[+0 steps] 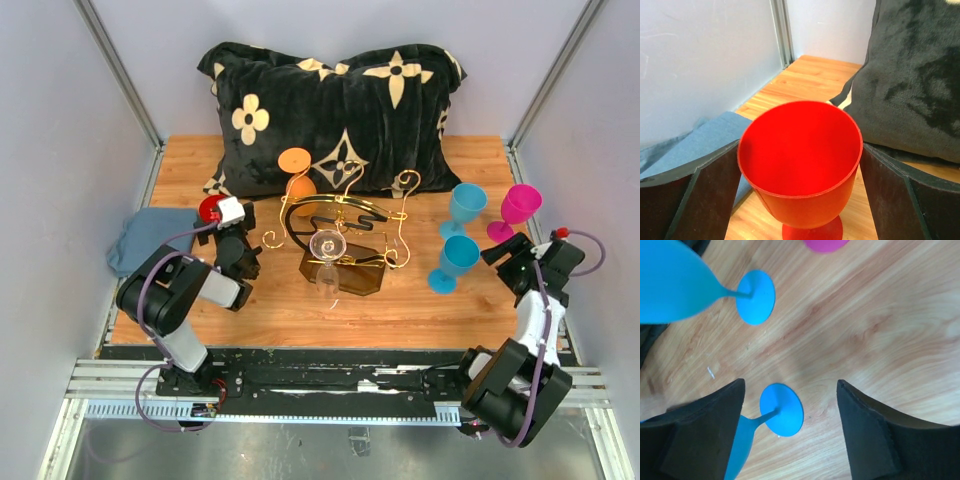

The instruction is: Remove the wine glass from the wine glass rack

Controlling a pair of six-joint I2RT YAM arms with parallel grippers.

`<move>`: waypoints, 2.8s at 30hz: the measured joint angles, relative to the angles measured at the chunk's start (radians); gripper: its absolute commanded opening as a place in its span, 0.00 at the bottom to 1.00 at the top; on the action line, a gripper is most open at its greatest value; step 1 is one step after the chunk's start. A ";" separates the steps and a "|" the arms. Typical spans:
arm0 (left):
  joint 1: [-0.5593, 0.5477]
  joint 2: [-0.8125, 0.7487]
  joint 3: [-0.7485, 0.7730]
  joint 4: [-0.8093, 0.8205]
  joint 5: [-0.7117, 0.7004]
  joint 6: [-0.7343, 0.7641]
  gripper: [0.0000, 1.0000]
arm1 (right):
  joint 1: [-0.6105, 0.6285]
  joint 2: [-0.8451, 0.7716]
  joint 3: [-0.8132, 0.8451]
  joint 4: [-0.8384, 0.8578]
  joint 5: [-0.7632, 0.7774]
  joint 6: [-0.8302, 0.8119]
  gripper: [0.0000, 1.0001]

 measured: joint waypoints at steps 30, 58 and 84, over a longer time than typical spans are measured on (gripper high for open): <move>-0.029 -0.465 0.886 -1.643 0.299 -0.713 0.45 | 0.408 -0.209 0.772 -0.316 0.032 -0.129 0.50; 0.203 0.018 1.177 -1.813 1.222 -1.111 0.11 | 1.082 -0.053 1.083 -0.696 0.289 -0.493 0.61; 0.273 -0.188 0.995 -1.709 1.118 -1.121 0.45 | 1.082 -0.086 1.039 -0.658 0.357 -0.488 0.65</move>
